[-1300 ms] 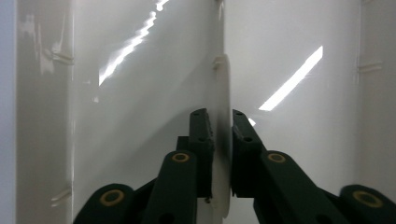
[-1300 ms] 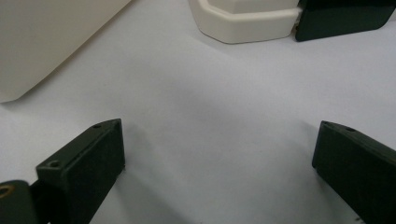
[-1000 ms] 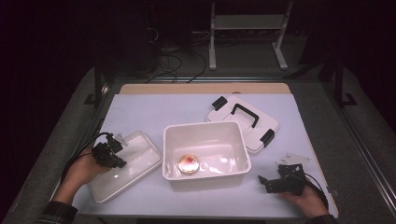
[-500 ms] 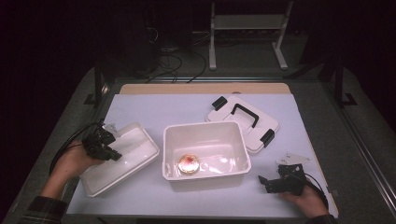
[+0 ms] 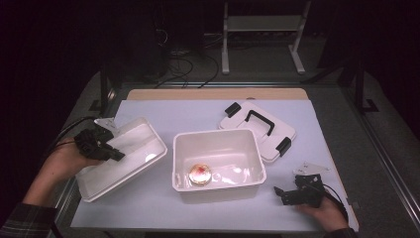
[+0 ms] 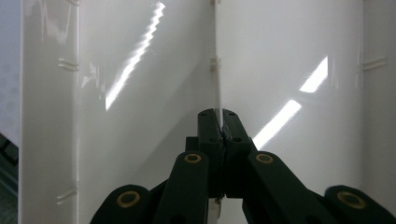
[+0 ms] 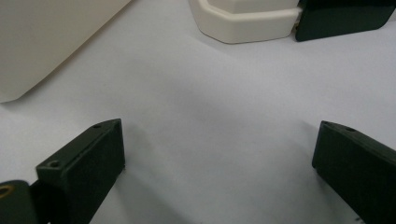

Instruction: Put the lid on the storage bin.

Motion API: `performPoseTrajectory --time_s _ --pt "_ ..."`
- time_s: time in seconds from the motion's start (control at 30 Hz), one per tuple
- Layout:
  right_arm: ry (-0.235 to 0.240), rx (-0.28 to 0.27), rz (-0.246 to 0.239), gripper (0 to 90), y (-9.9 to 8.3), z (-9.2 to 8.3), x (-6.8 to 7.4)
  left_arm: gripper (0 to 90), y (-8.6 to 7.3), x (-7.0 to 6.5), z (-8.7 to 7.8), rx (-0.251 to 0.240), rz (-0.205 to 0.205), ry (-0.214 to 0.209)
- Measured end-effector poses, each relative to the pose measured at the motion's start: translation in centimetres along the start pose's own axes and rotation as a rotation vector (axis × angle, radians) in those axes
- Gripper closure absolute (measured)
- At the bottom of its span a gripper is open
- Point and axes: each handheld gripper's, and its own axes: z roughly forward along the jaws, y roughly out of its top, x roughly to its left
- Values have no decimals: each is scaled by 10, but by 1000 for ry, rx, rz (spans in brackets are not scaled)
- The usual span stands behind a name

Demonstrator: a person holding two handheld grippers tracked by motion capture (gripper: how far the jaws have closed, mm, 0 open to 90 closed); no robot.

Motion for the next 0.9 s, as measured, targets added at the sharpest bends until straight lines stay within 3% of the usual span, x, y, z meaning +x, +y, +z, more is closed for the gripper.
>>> performPoseTrajectory --time_s 0.17,0.37,0.9 --pt "0 0 0 20 0 0 0 887 14 -7 -11 -6 38 10" --pt "0 0 0 20 0 0 0 887 34 -18 -18 -18 86 -9" --pt "0 0 0 20 0 0 0 887 90 -55 -8 -31 251 -68"
